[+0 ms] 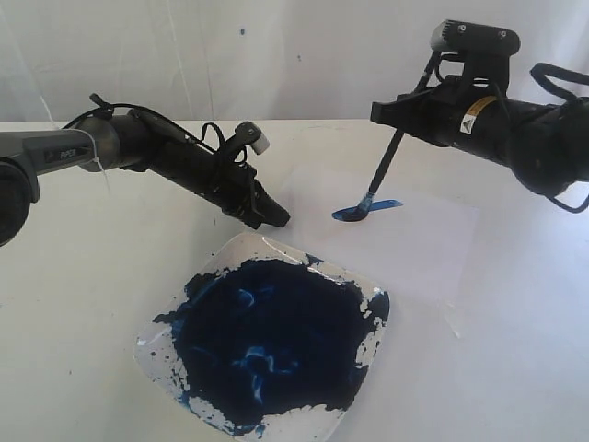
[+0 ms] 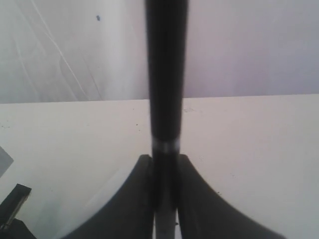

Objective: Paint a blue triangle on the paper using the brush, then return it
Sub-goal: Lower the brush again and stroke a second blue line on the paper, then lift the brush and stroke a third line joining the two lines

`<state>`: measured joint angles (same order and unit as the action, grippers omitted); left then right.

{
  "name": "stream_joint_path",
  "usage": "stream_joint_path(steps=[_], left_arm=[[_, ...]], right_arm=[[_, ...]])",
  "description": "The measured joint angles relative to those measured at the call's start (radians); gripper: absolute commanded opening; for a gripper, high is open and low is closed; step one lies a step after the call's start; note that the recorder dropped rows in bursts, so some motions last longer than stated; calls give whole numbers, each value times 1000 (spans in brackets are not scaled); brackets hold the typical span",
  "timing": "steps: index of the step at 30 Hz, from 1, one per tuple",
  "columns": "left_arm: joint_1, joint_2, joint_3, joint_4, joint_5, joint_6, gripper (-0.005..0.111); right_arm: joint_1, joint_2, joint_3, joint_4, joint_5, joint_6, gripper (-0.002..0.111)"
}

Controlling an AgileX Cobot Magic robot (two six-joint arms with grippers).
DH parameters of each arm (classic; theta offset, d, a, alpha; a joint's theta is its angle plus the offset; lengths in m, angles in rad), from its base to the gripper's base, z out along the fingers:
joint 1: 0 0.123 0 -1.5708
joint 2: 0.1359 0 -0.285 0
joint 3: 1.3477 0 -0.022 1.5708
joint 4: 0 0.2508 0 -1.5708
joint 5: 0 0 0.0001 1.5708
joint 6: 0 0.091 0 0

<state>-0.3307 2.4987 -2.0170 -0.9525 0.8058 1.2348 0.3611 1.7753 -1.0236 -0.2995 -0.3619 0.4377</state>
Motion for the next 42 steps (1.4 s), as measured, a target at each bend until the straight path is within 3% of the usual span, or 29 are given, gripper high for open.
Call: stream_joint_path(steps=[30, 42], left_arm=[[0, 0, 0, 0, 0, 0, 0], [0, 0, 0, 0, 0, 0, 0]], right_arm=[[0, -140, 0, 1, 354, -54, 0], [-71, -173, 0, 1, 431, -60, 0]])
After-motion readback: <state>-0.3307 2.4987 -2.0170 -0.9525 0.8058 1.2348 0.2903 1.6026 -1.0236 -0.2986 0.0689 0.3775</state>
